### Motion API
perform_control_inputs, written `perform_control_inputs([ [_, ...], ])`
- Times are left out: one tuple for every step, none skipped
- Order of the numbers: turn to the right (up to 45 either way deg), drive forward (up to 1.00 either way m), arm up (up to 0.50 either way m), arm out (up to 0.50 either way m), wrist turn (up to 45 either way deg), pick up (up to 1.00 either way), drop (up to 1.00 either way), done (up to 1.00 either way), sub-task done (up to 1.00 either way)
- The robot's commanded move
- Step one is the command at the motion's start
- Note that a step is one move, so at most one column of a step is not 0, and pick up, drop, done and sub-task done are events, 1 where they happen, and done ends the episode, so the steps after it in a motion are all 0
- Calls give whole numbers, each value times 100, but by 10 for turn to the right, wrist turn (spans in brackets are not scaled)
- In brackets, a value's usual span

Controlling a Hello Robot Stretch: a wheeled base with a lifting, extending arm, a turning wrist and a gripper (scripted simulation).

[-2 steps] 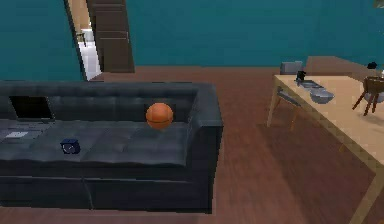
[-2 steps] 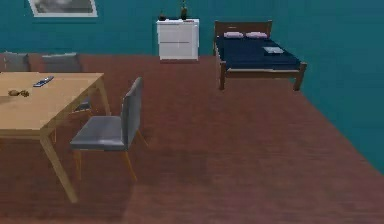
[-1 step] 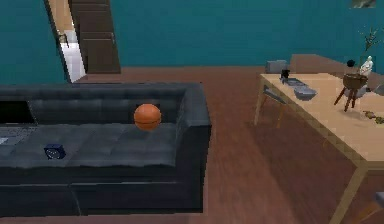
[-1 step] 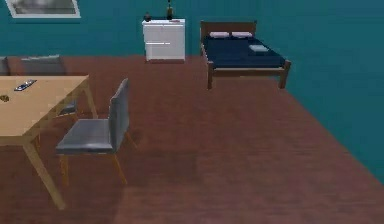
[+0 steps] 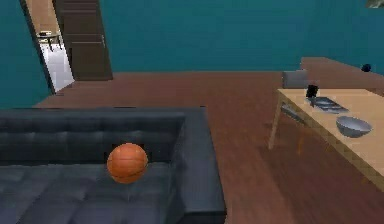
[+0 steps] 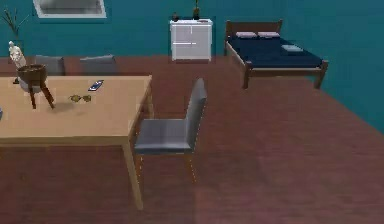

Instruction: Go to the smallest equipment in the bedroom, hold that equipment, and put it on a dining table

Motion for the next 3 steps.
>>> perform_control_inputs([
  [-450,0,0,0,0,0,0,0,0],
  [-450,0,0,0,0,0,0,0,0],
  [-180,0,0,0,0,0,0,0,0],
])
